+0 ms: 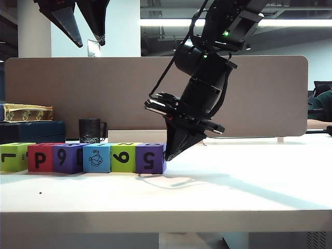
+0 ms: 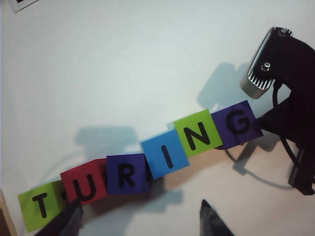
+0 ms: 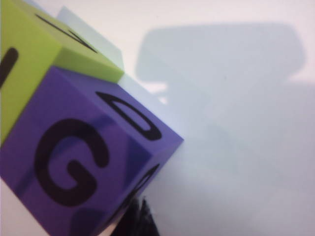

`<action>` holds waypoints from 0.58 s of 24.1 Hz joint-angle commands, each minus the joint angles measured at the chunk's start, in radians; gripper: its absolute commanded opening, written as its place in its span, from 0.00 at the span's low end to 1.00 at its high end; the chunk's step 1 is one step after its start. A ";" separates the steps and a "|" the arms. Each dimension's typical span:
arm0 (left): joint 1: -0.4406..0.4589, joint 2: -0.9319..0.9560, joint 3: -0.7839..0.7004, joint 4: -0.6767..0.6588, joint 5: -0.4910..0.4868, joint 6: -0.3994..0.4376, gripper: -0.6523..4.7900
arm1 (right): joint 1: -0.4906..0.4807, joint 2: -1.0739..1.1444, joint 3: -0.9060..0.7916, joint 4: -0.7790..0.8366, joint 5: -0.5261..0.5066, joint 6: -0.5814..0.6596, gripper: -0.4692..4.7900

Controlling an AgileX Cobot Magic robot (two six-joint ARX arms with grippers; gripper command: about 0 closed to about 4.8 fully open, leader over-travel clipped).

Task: Select the appropriate blocks from the scattered letter blocks on the table and arrange them in a row to spell out "TURING".

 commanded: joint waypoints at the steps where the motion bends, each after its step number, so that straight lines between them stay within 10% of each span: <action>1: 0.001 -0.006 0.003 0.013 -0.002 0.005 0.67 | 0.002 -0.003 0.004 0.029 -0.011 0.001 0.09; 14: 0.017 -0.006 0.003 0.020 -0.003 0.008 0.67 | 0.002 -0.002 0.004 0.056 -0.060 0.001 0.09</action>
